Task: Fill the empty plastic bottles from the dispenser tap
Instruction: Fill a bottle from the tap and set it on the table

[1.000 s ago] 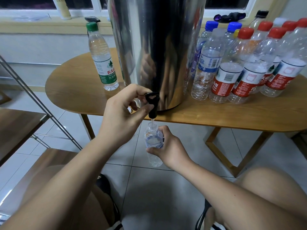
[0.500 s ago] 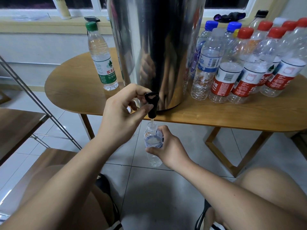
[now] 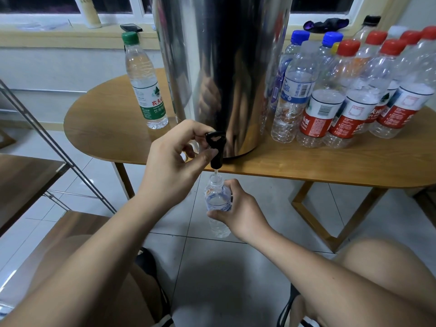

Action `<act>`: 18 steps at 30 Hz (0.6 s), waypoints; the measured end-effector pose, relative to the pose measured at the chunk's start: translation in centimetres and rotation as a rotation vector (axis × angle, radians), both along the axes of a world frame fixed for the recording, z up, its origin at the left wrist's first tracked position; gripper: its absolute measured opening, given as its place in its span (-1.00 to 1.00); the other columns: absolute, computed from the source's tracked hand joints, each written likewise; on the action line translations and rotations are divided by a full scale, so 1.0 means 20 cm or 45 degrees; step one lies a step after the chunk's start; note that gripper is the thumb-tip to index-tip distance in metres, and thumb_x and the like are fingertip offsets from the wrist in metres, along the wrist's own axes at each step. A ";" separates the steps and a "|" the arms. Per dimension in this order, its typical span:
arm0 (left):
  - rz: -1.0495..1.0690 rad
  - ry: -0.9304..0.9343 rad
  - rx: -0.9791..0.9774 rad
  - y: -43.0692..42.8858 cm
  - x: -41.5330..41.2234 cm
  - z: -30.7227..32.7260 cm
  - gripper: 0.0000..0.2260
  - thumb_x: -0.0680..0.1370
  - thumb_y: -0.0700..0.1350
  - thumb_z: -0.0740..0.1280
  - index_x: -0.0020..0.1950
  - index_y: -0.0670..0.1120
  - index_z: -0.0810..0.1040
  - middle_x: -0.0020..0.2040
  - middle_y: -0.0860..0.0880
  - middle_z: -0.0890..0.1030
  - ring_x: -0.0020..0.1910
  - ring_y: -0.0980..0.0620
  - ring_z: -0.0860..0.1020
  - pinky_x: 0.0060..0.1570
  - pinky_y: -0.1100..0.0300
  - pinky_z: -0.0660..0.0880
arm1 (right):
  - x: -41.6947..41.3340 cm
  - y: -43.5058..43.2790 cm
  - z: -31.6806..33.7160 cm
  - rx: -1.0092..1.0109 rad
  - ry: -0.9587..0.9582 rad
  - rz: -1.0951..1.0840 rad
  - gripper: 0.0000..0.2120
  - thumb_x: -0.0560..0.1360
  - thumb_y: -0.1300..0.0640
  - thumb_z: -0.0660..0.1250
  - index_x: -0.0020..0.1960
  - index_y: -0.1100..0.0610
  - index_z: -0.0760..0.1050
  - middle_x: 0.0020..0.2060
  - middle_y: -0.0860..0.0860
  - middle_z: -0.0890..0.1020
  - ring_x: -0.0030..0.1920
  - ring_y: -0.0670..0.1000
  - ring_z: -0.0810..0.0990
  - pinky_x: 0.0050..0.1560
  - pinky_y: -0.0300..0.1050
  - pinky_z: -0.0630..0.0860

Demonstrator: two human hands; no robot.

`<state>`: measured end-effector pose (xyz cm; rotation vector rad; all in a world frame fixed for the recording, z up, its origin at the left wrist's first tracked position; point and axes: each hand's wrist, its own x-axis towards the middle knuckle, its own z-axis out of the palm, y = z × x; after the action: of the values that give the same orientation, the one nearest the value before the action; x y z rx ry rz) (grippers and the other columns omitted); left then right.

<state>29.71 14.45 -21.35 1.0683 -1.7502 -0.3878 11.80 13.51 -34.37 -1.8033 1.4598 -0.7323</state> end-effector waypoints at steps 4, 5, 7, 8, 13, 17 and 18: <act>-0.002 0.006 -0.002 0.00 0.00 0.00 -0.79 0.57 -0.33 0.54 0.14 -0.09 0.68 -0.06 0.00 0.67 -0.05 -0.01 0.61 -0.10 0.07 0.53 | 0.00 0.00 0.00 -0.004 0.005 -0.001 -0.32 0.43 -0.09 0.67 0.38 -0.05 0.35 0.22 -0.05 0.66 0.14 0.01 0.63 0.15 -0.06 0.58; -0.001 0.008 -0.003 0.00 0.00 0.00 -0.79 0.57 -0.33 0.54 0.13 -0.09 0.68 -0.06 0.01 0.67 -0.05 0.00 0.61 -0.10 0.08 0.53 | 0.00 0.00 0.00 -0.003 -0.001 0.000 -0.32 0.43 -0.09 0.67 0.38 -0.05 0.36 0.22 -0.06 0.66 0.14 0.00 0.63 0.14 -0.09 0.57; 0.001 0.004 -0.004 0.00 -0.01 0.00 -0.79 0.57 -0.32 0.54 0.13 -0.07 0.67 -0.06 0.01 0.67 -0.05 0.02 0.61 -0.10 0.08 0.53 | 0.00 0.00 0.00 0.006 -0.022 0.000 -0.33 0.44 -0.07 0.67 0.38 -0.04 0.37 0.22 -0.06 0.67 0.15 -0.01 0.63 0.14 -0.11 0.55; 0.000 0.003 -0.004 0.00 -0.01 0.00 -0.78 0.57 -0.32 0.53 0.13 -0.06 0.67 -0.06 0.02 0.66 -0.05 0.02 0.61 -0.10 0.08 0.53 | 0.00 0.00 0.00 0.011 -0.028 -0.001 -0.33 0.44 -0.06 0.67 0.38 -0.04 0.37 0.22 -0.06 0.67 0.16 -0.01 0.63 0.14 -0.11 0.55; 0.001 0.007 -0.002 0.00 0.00 0.01 -0.76 0.57 -0.32 0.53 0.13 -0.03 0.66 -0.07 0.02 0.65 -0.06 0.01 0.60 -0.11 0.08 0.53 | 0.00 0.00 0.00 0.013 -0.027 -0.002 -0.32 0.43 -0.07 0.67 0.40 -0.04 0.37 0.23 -0.07 0.67 0.17 -0.01 0.63 0.16 -0.11 0.56; 0.002 -0.002 -0.004 0.00 0.00 0.01 -0.78 0.58 -0.32 0.53 0.14 -0.06 0.67 -0.06 0.01 0.66 -0.06 -0.02 0.60 -0.11 0.04 0.54 | 0.00 -0.01 -0.01 0.012 -0.019 -0.003 -0.32 0.43 -0.07 0.67 0.39 -0.04 0.36 0.22 -0.05 0.67 0.17 0.01 0.63 0.16 -0.08 0.58; 0.004 -0.005 -0.005 0.00 0.00 0.01 -0.78 0.58 -0.31 0.53 0.14 -0.06 0.67 -0.06 0.01 0.65 -0.06 -0.02 0.60 -0.11 0.04 0.54 | 0.00 -0.01 -0.01 0.014 -0.019 -0.006 -0.32 0.43 -0.07 0.67 0.39 -0.05 0.36 0.22 -0.05 0.67 0.16 0.01 0.63 0.15 -0.08 0.57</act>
<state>29.63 14.53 -21.24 1.0695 -1.7514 -0.3803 11.77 13.40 -34.62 -1.7833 1.4564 -0.7372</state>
